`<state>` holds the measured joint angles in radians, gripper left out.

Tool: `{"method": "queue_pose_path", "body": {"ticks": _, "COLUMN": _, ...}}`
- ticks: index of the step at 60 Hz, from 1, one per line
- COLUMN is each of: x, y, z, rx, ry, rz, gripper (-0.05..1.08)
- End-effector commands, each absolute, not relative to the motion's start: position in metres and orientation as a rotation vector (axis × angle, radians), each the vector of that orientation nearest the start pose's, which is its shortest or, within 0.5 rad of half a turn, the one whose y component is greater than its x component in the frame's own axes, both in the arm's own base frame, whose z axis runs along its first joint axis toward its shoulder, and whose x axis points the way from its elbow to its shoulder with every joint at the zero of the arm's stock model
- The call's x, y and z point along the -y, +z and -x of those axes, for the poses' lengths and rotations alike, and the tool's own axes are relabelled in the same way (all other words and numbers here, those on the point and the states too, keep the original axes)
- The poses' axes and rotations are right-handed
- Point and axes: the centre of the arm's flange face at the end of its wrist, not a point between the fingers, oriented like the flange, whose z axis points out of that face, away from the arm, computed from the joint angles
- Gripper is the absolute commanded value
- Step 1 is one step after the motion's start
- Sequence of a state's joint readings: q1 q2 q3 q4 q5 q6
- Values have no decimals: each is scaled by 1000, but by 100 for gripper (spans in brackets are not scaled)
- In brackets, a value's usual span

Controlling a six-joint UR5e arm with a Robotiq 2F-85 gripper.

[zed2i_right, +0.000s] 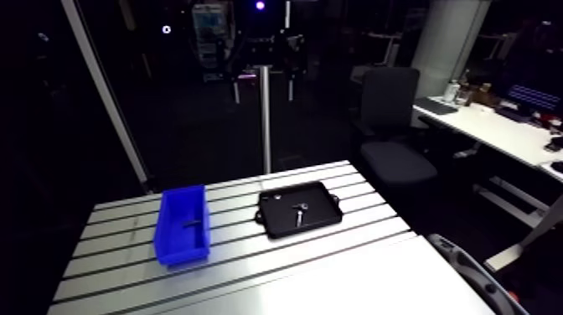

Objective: Pick up the M10 bolt from the tray and put it into the blue bin.

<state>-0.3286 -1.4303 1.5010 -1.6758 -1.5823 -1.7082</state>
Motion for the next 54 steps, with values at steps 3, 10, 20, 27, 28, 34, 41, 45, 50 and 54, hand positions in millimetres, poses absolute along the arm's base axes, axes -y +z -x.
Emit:
{"method": "queue_pose_path", "body": {"ticks": 3, "x": -79, "y": 414, "z": 582, "rx": -3117, "ry": 11, "rz": -326, "gripper": 1}}
{"method": "queue_pose_path", "body": {"ticks": 10, "x": -89, "y": 393, "z": 587, "rx": -3105, "ry": -22, "rz": -352, "gripper": 1}}
{"method": "queue_pose_path", "body": {"ticks": 20, "x": -98, "y": 364, "z": 599, "rx": -3131, "ry": -36, "rz": -368, "gripper": 1}}
{"method": "queue_pose_path", "body": {"ticks": 27, "x": -107, "y": 337, "z": 602, "rx": -3088, "ry": -48, "rz": -394, "gripper": 1}}
{"method": "queue_pose_path", "body": {"ticks": 28, "x": -108, "y": 332, "z": 603, "rx": -3079, "ry": -53, "rz": -402, "gripper": 1}}
{"method": "queue_pose_path", "body": {"ticks": 34, "x": -113, "y": 315, "z": 604, "rx": -3063, "ry": -65, "rz": -435, "gripper": 1}}
{"method": "queue_pose_path", "body": {"ticks": 41, "x": -112, "y": 304, "z": 602, "rx": -3053, "ry": -76, "rz": -476, "gripper": 2}}
{"method": "queue_pose_path", "body": {"ticks": 45, "x": -113, "y": 298, "z": 599, "rx": -3039, "ry": -81, "rz": -482, "gripper": 4}}
{"method": "queue_pose_path", "body": {"ticks": 50, "x": -112, "y": 291, "z": 597, "rx": -3029, "ry": -83, "rz": -494, "gripper": 4}}
{"method": "queue_pose_path", "body": {"ticks": 54, "x": -112, "y": 285, "z": 597, "rx": -3020, "ry": -83, "rz": -524, "gripper": 8}}
